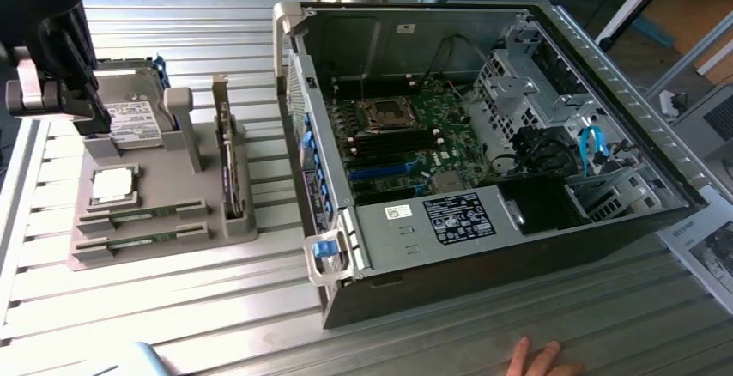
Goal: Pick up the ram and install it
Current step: 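Pick up the ram and move it above insertion slot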
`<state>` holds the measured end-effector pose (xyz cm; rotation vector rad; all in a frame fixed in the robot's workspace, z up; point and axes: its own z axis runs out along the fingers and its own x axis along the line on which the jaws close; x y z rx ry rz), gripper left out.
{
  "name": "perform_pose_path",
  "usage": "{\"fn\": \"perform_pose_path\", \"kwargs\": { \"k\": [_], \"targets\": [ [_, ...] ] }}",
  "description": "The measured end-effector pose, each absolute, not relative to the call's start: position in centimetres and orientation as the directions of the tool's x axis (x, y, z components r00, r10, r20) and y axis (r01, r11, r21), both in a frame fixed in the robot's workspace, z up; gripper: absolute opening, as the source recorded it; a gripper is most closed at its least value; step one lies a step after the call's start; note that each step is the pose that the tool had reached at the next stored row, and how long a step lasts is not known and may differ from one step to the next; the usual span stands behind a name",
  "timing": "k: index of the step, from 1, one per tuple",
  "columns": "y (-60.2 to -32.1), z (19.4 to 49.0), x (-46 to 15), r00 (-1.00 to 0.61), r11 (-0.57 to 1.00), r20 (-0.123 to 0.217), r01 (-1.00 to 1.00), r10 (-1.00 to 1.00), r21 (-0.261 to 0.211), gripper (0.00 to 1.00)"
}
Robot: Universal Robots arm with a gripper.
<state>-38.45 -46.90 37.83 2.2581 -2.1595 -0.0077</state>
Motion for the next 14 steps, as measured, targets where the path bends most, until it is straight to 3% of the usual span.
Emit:
{"fn": "perform_pose_path", "kwargs": {
  "k": [14],
  "targets": [
    [-47.5,35.7,-38.5,0.044,-0.044,0.008,-0.999,-0.999,0.013,0.11]
  ]
}}
